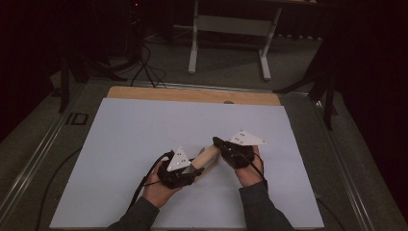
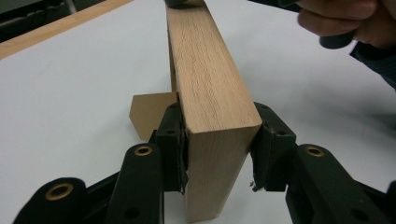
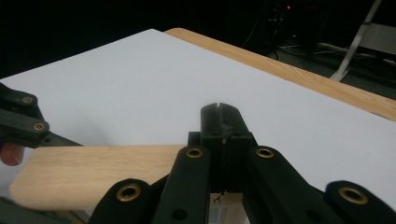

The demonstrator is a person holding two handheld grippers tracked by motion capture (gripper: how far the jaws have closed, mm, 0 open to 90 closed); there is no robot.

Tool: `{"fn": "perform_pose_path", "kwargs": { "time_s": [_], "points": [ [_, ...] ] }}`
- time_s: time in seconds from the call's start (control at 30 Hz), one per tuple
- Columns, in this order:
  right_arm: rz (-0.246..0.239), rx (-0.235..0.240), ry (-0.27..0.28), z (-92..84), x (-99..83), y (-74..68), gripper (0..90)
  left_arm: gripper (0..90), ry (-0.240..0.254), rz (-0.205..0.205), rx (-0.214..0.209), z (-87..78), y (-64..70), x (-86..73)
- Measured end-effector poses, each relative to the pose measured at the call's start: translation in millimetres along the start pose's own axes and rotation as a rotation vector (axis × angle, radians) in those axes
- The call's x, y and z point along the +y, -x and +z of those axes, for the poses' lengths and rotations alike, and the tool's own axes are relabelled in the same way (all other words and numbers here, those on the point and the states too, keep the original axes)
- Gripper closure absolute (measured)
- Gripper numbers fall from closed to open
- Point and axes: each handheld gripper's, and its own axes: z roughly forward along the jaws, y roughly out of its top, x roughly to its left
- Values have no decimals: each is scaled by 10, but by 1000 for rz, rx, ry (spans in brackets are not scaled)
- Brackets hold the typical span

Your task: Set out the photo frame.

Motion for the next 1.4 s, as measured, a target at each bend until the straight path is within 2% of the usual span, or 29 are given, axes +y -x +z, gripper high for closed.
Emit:
{"fn": "perform_pose_path", "kwargs": {
  "time_s": [0.23, 0.47, 0.63, 0.7, 0.93, 1.17, 1.3, 1.4],
  "points": [
    [2, 0, -11, 23, -13, 5, 898, 607, -1, 10, -34, -19, -44, -11],
    [7, -4, -10, 28, -18, -4, 900, 600, -5, 14, -20, -30, -55, -12],
    [8, -12, -14, 26, -15, -5, 900, 587, -10, 13, 8, -43, -80, -12],
    [9, -12, -15, 24, -15, 1, 900, 568, -15, 13, 61, -50, -88, -11],
    [11, -20, -21, 19, -7, -2, 900, 537, -32, 25, 132, -52, -89, -1],
    [8, -27, -26, 16, -4, -6, 900, 538, -42, -21, 176, -62, -153, -4],
    [-1, -35, -29, 16, 0, -20, 900, 549, -46, -26, 201, -59, -159, -3],
    [-4, -36, -31, 14, 3, -24, 900, 550, -46, -31, 203, -61, -171, -4]
  ]
}}
